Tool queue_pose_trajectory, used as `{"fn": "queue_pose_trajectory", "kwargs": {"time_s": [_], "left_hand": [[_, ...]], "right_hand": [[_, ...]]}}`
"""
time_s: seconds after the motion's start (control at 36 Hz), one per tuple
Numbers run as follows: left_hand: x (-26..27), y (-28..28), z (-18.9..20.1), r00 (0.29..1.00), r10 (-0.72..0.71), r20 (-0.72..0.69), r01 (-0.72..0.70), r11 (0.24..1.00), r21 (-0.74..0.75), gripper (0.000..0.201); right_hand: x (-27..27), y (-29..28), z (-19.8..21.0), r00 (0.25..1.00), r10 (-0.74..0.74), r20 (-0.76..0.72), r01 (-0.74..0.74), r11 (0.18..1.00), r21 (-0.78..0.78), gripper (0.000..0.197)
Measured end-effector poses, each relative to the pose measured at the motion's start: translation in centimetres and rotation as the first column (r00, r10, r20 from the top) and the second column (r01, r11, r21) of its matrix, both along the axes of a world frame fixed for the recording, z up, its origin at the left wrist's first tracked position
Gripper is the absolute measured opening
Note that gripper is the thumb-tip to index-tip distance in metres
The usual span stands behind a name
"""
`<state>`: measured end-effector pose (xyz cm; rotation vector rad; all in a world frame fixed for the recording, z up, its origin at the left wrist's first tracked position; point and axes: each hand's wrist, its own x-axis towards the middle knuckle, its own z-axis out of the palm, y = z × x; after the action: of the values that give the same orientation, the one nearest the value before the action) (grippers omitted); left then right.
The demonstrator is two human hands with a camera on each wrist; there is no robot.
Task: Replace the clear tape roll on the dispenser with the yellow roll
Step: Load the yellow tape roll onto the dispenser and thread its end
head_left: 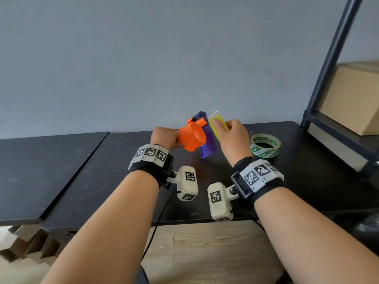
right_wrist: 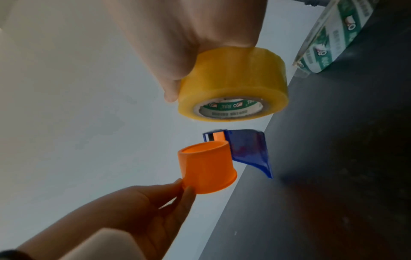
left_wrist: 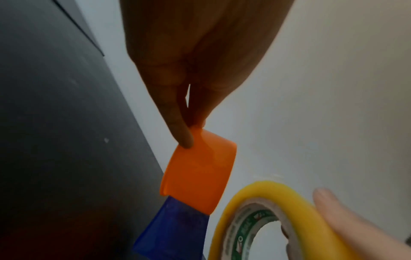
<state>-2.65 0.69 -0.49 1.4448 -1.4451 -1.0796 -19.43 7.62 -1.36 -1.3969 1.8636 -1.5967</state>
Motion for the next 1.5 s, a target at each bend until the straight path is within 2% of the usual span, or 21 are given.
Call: {"fn": "queue_pose_trajectory", "kwargs": {"time_s": [0.03, 0.08, 0.11, 0.19, 0.22, 0.25, 0.28, 0.31, 0.39, 0.47, 0.53, 0.61, 0.67, 0.72, 0.81, 0.86, 1.06, 1.17, 1.28, 1.39, 1.5], "left_hand": [[0.2, 0.3, 0.0, 0.997, -0.019, 0.071, 0.017, 1.000, 0.025, 0.024], [0.5, 1.6, -0.7, 0.937, -0.002, 0.350, -0.001, 1.000, 0.008, 0.041], [0.5, 1.6, -1.0, 0.931, -0.017, 0.363, 0.003, 0.999, 0.040, 0.043], [0.4, 1.1, -1.9, 0.964, -0.035, 0.262, 0.006, 0.994, 0.112, 0.038], [0.4, 1.1, -2.3, 0.950, -0.026, 0.310, -0.007, 0.995, 0.104, 0.036], [0.5, 1.4, -2.6, 0.900, -0.039, 0.434, 0.022, 0.999, 0.045, 0.032], [0.6, 1.9, -2.9, 0.859, -0.036, 0.511, -0.001, 0.997, 0.072, 0.028], [0.9, 1.7, -3.3, 0.851, -0.031, 0.524, -0.007, 0.997, 0.072, 0.023], [1.1, 0.6, -3.6, 0.942, -0.025, 0.335, -0.031, 0.987, 0.160, 0.017], [1.1, 0.3, -3.4, 0.855, -0.041, 0.517, -0.008, 0.996, 0.092, 0.018], [0.9, 0.4, -3.1, 0.851, 0.054, 0.523, -0.037, 0.998, -0.043, 0.029], [0.0, 1.1, -2.3, 0.861, 0.098, 0.499, 0.011, 0.977, -0.211, 0.035], [-0.7, 1.5, -1.9, 0.860, 0.066, 0.506, 0.077, 0.963, -0.256, 0.033], [-1.5, 2.0, -1.7, 0.838, -0.010, 0.546, 0.164, 0.958, -0.234, 0.027], [-2.2, 2.4, -1.9, 0.746, -0.119, 0.656, 0.275, 0.951, -0.140, 0.026], [-2.4, 2.4, -2.0, 0.712, -0.130, 0.690, 0.282, 0.953, -0.111, 0.031], [-3.1, 2.8, -1.7, 0.694, -0.188, 0.695, 0.325, 0.943, -0.069, 0.047], [-3.8, 2.8, -1.3, 0.594, -0.261, 0.761, 0.384, 0.923, 0.017, 0.063], [-4.1, 2.5, -1.2, 0.541, -0.294, 0.788, 0.403, 0.913, 0.064, 0.064], [-3.9, 2.2, -1.6, 0.566, -0.277, 0.777, 0.400, 0.916, 0.035, 0.060], [-3.1, 2.1, -1.0, 0.738, -0.129, 0.662, 0.318, 0.932, -0.173, 0.045]], "right_hand": [[0.0, 0.0, -0.1, 1.000, 0.004, -0.006, -0.004, 1.000, 0.006, 0.037], [0.0, 0.1, -0.3, 1.000, 0.013, -0.027, -0.012, 1.000, 0.020, 0.035], [0.0, 0.1, -0.5, 0.999, 0.017, -0.038, -0.016, 1.000, 0.027, 0.035], [0.2, 0.1, -0.7, 0.998, 0.021, -0.057, -0.018, 0.999, 0.041, 0.037], [0.2, 0.1, -0.8, 0.998, 0.021, -0.058, -0.019, 0.999, 0.046, 0.037], [0.3, 0.1, -0.9, 0.998, 0.022, -0.059, -0.019, 0.999, 0.050, 0.036], [0.3, 0.1, -0.9, 0.998, 0.023, -0.058, -0.020, 0.998, 0.054, 0.034], [0.4, 0.1, -1.0, 0.998, 0.025, -0.056, -0.022, 0.998, 0.058, 0.032], [0.6, 0.1, -1.2, 0.998, 0.037, -0.056, -0.033, 0.997, 0.072, 0.030], [0.8, 0.1, -1.4, 0.997, 0.043, -0.060, -0.038, 0.995, 0.088, 0.029], [0.8, 0.1, -1.5, 0.997, 0.047, -0.060, -0.041, 0.995, 0.092, 0.030], [0.9, 0.0, -1.6, 0.997, 0.053, -0.059, -0.047, 0.995, 0.093, 0.031], [0.9, 0.0, -1.7, 0.997, 0.057, -0.050, -0.052, 0.995, 0.086, 0.030], [0.9, 0.0, -1.6, 0.997, 0.059, -0.043, -0.055, 0.996, 0.076, 0.030], [0.8, 0.1, -1.4, 0.997, 0.052, -0.051, -0.049, 0.996, 0.070, 0.030], [0.7, 0.2, -1.3, 0.997, 0.047, -0.059, -0.043, 0.997, 0.068, 0.030], [0.1, 0.8, -1.5, 0.997, 0.044, -0.058, -0.041, 0.998, 0.050, 0.031], [-0.3, 1.0, -1.4, 0.998, 0.036, -0.057, -0.033, 0.998, 0.057, 0.031], [-0.6, 1.2, -1.1, 0.998, 0.023, -0.052, -0.020, 0.998, 0.059, 0.030], [-0.8, 1.5, -0.5, 0.998, 0.006, -0.062, -0.003, 0.999, 0.046, 0.031], [-0.8, 1.6, 0.7, 1.000, -0.009, -0.027, 0.009, 1.000, 0.014, 0.035]]}}
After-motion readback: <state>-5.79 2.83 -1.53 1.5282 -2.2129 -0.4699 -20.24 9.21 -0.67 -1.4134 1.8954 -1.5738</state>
